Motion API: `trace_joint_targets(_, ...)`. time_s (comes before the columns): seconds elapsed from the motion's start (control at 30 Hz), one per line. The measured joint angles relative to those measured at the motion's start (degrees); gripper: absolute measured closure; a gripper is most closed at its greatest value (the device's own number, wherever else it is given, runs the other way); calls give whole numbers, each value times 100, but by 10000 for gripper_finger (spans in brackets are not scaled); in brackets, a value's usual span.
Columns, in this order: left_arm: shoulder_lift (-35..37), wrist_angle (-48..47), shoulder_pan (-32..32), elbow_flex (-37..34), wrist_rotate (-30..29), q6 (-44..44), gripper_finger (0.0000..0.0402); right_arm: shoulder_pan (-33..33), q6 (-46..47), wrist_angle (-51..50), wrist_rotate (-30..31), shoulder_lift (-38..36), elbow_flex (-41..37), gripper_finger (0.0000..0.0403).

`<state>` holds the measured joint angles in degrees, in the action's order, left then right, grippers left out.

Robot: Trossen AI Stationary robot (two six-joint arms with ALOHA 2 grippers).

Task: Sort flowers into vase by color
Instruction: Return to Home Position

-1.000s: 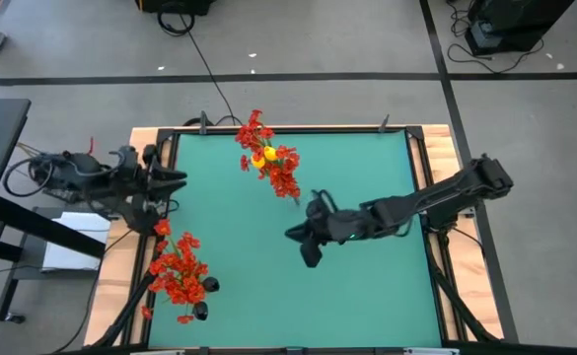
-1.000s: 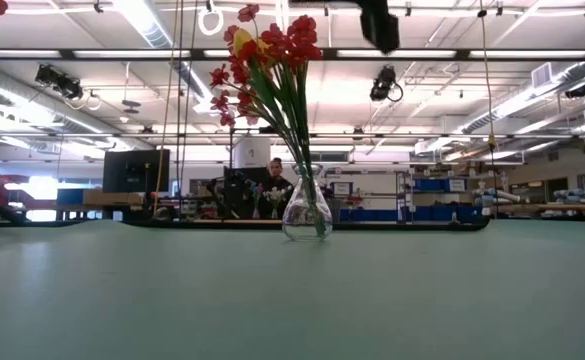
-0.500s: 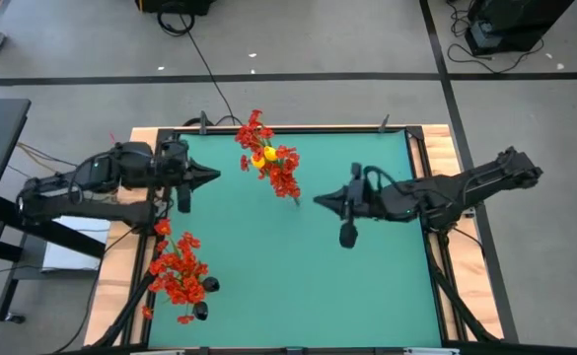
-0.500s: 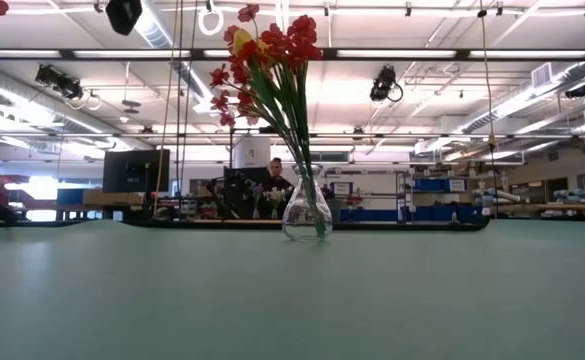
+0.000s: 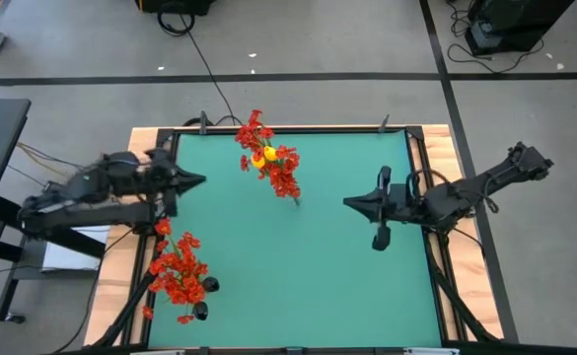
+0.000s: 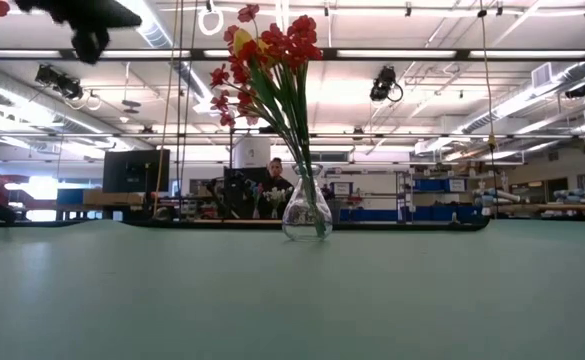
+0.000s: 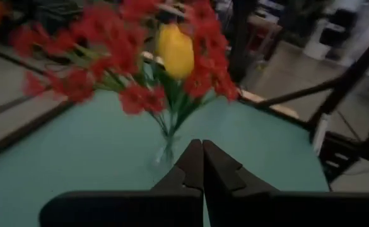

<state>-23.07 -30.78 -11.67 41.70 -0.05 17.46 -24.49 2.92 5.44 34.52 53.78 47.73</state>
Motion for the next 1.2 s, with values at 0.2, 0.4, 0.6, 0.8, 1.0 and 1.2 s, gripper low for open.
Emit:
trace_joint_targets(0.2, 435, 2397, 5, -1520, 597, -394, 400, -5, 138, 979, -2, -601, -1226, 400)
trace_joint_targets(0.4, 790, 2635, 11, -2060, 584, -481, 401, -5, 51, 2496, -4, -1005, -2267, 400)
trace_joint_targets(0.6, 1152, 2781, 128, -2346, 574, -740, 401, 140, 458, 2555, -747, -1358, -2900, 400)
trace_joint_targets(0.8, 1158, 3304, 141, -3171, 593, -328, 401, 721, 742, 2615, -1483, -1515, -3301, 399)
trace_joint_targets(1.0, 1175, 4004, 141, -3544, 548, -233, 401, 1318, 820, 2726, -2203, -1534, -3607, 398)
trace_joint_targets(1.2, 1320, 4016, 141, -3530, 546, -276, 401, 1720, 1008, 3098, -2526, -1999, -4011, 398)
